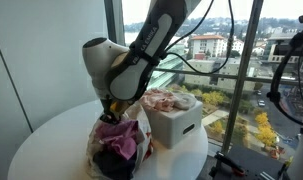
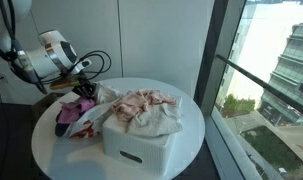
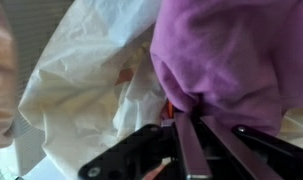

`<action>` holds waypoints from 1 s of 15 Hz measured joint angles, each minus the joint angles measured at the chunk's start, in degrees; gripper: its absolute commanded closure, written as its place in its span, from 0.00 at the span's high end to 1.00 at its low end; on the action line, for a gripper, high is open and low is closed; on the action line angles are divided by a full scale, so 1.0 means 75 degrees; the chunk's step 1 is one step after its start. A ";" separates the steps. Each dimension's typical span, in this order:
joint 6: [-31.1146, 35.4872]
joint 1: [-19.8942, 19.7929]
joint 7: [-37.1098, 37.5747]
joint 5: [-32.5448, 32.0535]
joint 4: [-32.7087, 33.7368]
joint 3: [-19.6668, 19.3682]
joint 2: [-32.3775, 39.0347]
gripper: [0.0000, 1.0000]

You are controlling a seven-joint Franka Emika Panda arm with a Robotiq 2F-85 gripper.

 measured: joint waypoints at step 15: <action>-0.0161 0.0443 -0.0421 0.0710 0.0114 -0.0146 0.0320 0.87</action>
